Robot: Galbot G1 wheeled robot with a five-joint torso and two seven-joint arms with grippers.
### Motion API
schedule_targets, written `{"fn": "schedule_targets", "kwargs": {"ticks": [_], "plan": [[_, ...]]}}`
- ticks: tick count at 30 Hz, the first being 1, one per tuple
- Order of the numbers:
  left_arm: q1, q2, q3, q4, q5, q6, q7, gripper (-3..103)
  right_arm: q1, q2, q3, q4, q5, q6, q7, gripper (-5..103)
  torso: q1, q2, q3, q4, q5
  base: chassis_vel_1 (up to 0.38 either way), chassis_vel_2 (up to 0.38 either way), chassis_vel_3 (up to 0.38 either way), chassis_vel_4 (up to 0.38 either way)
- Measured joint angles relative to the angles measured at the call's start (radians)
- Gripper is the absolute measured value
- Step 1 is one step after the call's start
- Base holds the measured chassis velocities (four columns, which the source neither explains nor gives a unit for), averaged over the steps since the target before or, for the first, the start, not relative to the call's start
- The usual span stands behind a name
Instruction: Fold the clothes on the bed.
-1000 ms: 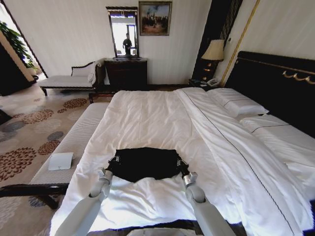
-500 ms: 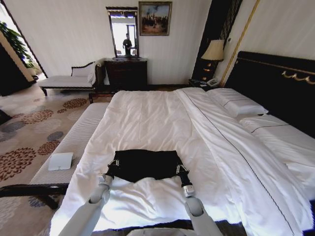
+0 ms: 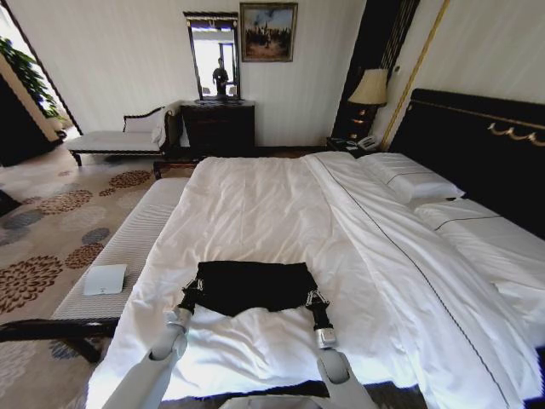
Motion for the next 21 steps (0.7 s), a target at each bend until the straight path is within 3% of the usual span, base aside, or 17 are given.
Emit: {"fn": "schedule_targets", "kwargs": {"ticks": [14,16,19,21], "plan": [[0.072,0.027,-0.036,-0.034,0.049,-0.022,0.0,-1,-0.052,0.013,-0.014,0.016,-0.003,0.001,0.0,0,0.0,0.0,0.0,-0.0002,0.0,0.0,0.0,0.0,0.0],[0.089,0.031,-0.039,-0.048,0.061,-0.019,-0.005,4,-0.057,0.01,-0.014,0.017,-0.006,0.001,-0.007,-2,0.0,0.0,0.0,-0.0002,0.0,0.0,0.0,0.0,0.0],[0.137,0.039,-0.058,-0.084,0.069,-0.015,-0.004,21,-0.074,0.002,-0.013,0.027,-0.009,0.002,-0.012,8,0.0,0.0,0.0,-0.0001,0.0001,0.0,0.0,0.0,0.0],[0.155,0.041,-0.068,-0.095,0.073,-0.015,-0.001,26,-0.082,-0.003,-0.011,0.033,-0.009,0.004,-0.013,13,0.0,0.0,0.0,0.0,0.0001,0.0,0.0,0.0,0.0]]}}
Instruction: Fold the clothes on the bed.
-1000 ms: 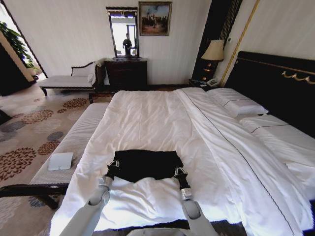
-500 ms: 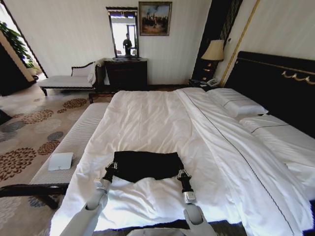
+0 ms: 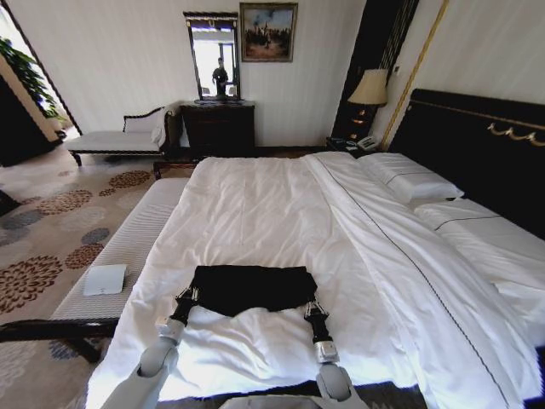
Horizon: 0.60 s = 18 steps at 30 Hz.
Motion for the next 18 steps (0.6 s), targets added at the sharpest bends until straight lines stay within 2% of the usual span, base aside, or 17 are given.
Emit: {"fn": "schedule_targets", "kwargs": {"ticks": [1,2,3,4,5,8,9,10,11,12,13,14,15,16,17,18], "plan": [[0.018,0.002,-0.012,-0.009,0.005,-0.002,0.003,32,-0.011,-0.005,0.001,0.009,0.0,0.002,0.0,18,0.0,0.0,0.0,0.0,0.0,0.0,0.0,0.0,0.0],[0.039,0.004,-0.025,-0.02,0.007,-0.004,0.006,32,-0.026,-0.012,0.002,0.021,0.001,0.004,-0.001,24,0.0,0.0,0.0,0.0,-0.0001,0.0,0.0,0.0,0.0],[0.039,0.004,-0.025,-0.02,0.007,-0.004,0.006,32,-0.026,-0.012,0.002,0.021,0.001,0.004,-0.001,24,0.0,0.0,0.0,0.0,-0.0001,0.0,0.0,0.0,0.0],[0.067,0.007,-0.041,-0.037,0.007,-0.007,0.012,37,-0.049,-0.021,0.002,0.038,0.005,0.009,-0.001,29,0.0,0.0,0.0,0.0,0.0,0.0,0.0,0.0,0.0],[0.093,0.009,-0.057,-0.053,0.007,-0.011,0.02,42,-0.072,-0.029,0.002,0.055,0.012,0.015,-0.001,29,0.0,0.0,0.0,0.0001,-0.0001,0.0,0.0,0.0,0.0],[0.18,0.025,-0.121,-0.105,0.003,-0.029,0.054,58,-0.157,-0.057,0.005,0.117,0.059,0.026,-0.002,45,0.0,0.0,0.0,-0.0002,0.0002,0.0,0.0,0.0,0.0],[0.18,0.025,-0.121,-0.105,0.003,-0.029,0.054,58,-0.157,-0.057,0.005,0.117,0.059,0.026,-0.002,45,0.0,0.0,0.0,-0.0002,0.0002,0.0,0.0,0.0,0.0],[0.207,0.032,-0.149,-0.121,-0.006,-0.032,0.061,58,-0.187,-0.068,0.01,0.151,0.086,0.025,-0.003,51,0.0,0.0,0.0,0.0001,0.0002,0.0,0.0,0.0,0.0],[0.219,0.038,-0.169,-0.135,-0.02,-0.031,0.062,64,-0.206,-0.077,0.015,0.184,0.108,0.019,-0.003,56,0.0,0.0,0.0,0.0001,0.0001,0.0,0.0,0.0,0.0],[0.222,0.045,-0.184,-0.152,-0.037,-0.021,0.057,70,-0.215,-0.087,0.019,0.217,0.127,0.004,-0.003,56,0.0,0.0,0.0,0.0002,0.0,0.0,0.0,0.0,0.0],[0.21,0.052,-0.189,-0.173,-0.051,0.0,0.041,75,-0.215,-0.099,0.022,0.252,0.141,-0.018,-0.001,61,0.0,0.0,0.0,0.0002,0.0002,0.0,0.0,0.0,0.0],[0.21,0.052,-0.189,-0.173,-0.051,0.0,0.041,75,-0.215,-0.099,0.022,0.252,0.141,-0.018,-0.001,61,0.0,0.0,0.0,0.0002,0.0002,0.0,0.0,0.0,0.0],[0.189,0.06,-0.181,-0.194,-0.057,0.02,0.024,81,-0.204,-0.108,0.022,0.275,0.149,-0.04,0.0,67,0.0,0.0,0.0,0.0002,0.0,0.0,0.0,0.0,0.0],[0.159,0.069,-0.157,-0.218,-0.059,0.045,0.001,85,-0.186,-0.117,0.021,0.29,0.155,-0.067,0.0,73,0.0,0.0,0.0,0.0001,-0.0001,0.0,0.0,0.0,0.0],[0.129,0.08,-0.13,-0.24,-0.058,0.071,-0.024,85,-0.164,-0.123,0.016,0.3,0.162,-0.095,0.001,78,0.0,0.0,0.0,-0.0001,-0.0004,0.0,0.0,0.0,0.0],[0.095,0.093,-0.098,-0.26,-0.058,0.1,-0.051,91,-0.142,-0.129,0.009,0.307,0.167,-0.126,0.001,78,0.0,0.0,0.0,-0.0002,-0.0003,0.0,0.0,0.0,0.0]]}}
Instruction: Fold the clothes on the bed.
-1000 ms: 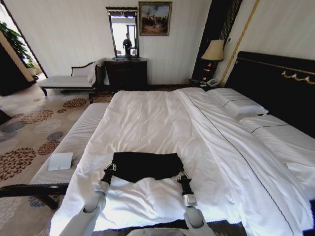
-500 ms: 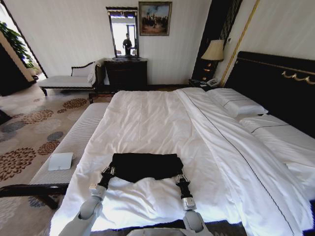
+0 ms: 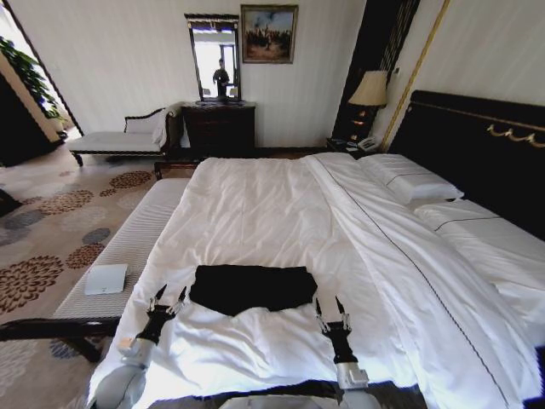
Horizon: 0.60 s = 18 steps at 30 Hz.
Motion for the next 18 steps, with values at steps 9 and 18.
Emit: {"fn": "schedule_targets", "kwargs": {"ticks": [9,18], "plan": [[-0.359,0.135,0.346,0.072,-0.051,0.226,-0.145,100,0.18,-0.095,-0.122,-0.031,0.086,-0.211,-0.031,100,0.0,0.0,0.0,-0.0003,-0.0002,0.0,0.0,0.0,0.0],[-0.41,0.216,0.424,0.139,-0.064,0.276,-0.155,100,0.271,-0.213,-0.232,-0.072,0.148,-0.301,-0.049,100,0.0,0.0,0.0,0.0004,0.0003,0.0,0.0,0.0,0.0]]}}
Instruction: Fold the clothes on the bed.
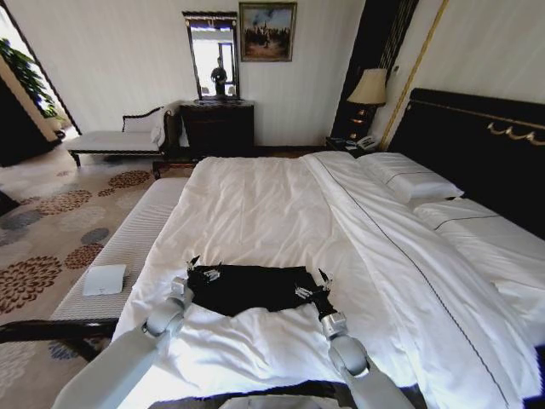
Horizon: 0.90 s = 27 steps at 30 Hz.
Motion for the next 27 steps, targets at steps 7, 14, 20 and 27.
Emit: {"fn": "schedule_targets", "kwargs": {"ticks": [7,14,20,27], "plan": [[0.093,0.025,-0.028,-0.021,0.02,-0.006,0.013,100,-0.019,-0.054,-0.067,-0.013,-0.02,-0.012,-0.009,100,0.0,0.0,0.0,-0.0002,-0.0001,0.0,0.0,0.0,0.0],[0.216,0.037,-0.081,-0.063,0.029,-0.03,0.03,100,-0.094,-0.081,-0.047,0.029,-0.028,-0.013,-0.009,100,0.0,0.0,0.0,-0.0003,0.0,0.0,0.0,0.0,0.0],[0.34,0.025,-0.142,-0.102,0.037,-0.061,0.039,100,-0.173,-0.092,0.0,0.119,-0.021,-0.007,-0.006,100,0.0,0.0,0.0,-0.0004,-0.0001,0.0,0.0,0.0,0.0],[0.325,0.009,-0.155,-0.159,-0.029,-0.081,0.022,100,-0.109,-0.103,0.001,0.176,0.082,-0.055,0.023,100,-0.001,0.0,0.0,-0.0002,-0.0003,0.0,0.0,0.0,0.0]]}}
